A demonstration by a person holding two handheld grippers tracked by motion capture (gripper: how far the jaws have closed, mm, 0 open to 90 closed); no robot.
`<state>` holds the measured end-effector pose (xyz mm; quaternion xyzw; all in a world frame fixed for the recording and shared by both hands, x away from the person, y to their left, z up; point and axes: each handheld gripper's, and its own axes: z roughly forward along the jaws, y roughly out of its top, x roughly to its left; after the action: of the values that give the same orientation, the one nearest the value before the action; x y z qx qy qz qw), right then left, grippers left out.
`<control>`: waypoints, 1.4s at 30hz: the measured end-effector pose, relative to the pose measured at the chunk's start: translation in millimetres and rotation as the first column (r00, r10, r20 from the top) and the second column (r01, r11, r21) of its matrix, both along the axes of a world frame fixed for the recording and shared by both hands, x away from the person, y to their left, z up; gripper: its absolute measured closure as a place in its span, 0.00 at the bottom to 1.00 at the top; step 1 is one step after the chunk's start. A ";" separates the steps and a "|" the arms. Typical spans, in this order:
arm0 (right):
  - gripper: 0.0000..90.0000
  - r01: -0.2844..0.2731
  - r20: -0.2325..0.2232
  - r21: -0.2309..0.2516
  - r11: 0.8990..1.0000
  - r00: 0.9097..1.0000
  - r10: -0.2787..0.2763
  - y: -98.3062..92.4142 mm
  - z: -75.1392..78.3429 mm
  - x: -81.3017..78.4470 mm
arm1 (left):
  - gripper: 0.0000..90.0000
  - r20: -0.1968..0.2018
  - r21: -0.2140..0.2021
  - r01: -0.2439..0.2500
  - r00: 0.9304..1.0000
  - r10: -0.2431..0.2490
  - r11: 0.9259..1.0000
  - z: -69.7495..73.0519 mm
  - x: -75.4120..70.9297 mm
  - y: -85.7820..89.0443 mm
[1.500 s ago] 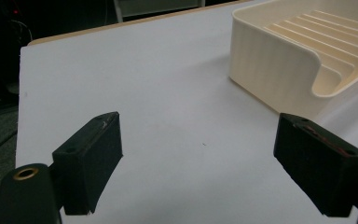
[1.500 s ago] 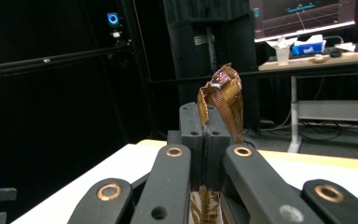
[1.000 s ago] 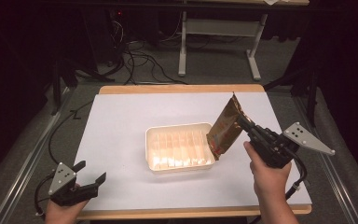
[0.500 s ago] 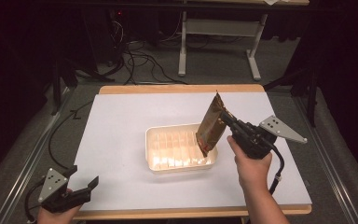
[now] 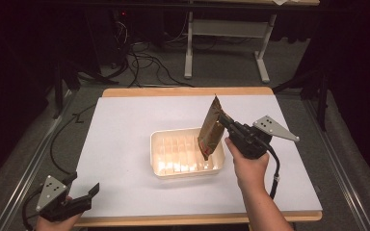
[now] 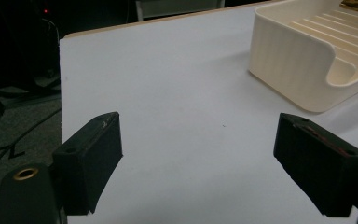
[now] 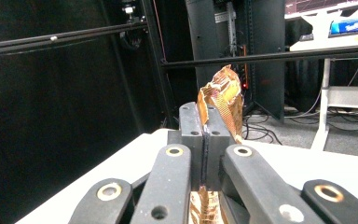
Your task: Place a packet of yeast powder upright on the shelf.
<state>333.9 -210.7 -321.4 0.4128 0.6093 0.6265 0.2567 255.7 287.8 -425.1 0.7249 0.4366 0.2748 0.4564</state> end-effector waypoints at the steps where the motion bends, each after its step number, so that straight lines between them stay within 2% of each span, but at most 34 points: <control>1: 1.00 0.000 0.000 -0.003 1.000 1.000 0.000 0.9 -0.3 0.6 | 0.18 0.000 -0.003 0.000 1.000 0.000 1.000 0.0 0.0 -0.1; 21: 1.00 0.033 -0.020 -0.053 0.998 0.999 -0.034 17.1 -11.6 13.9 | 0.18 -0.001 -0.007 0.004 1.000 -0.004 1.000 -0.5 0.4 -0.2; 42: 1.00 0.021 -0.029 -0.076 0.997 0.999 -0.023 32.0 -18.8 18.1 | 0.18 -0.002 -0.007 0.008 1.000 -0.008 1.000 -0.4 0.6 -0.7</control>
<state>352.0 -178.7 -340.3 0.4187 0.6317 0.5940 0.2698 256.4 287.1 -425.5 0.7254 0.4353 0.2707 0.4593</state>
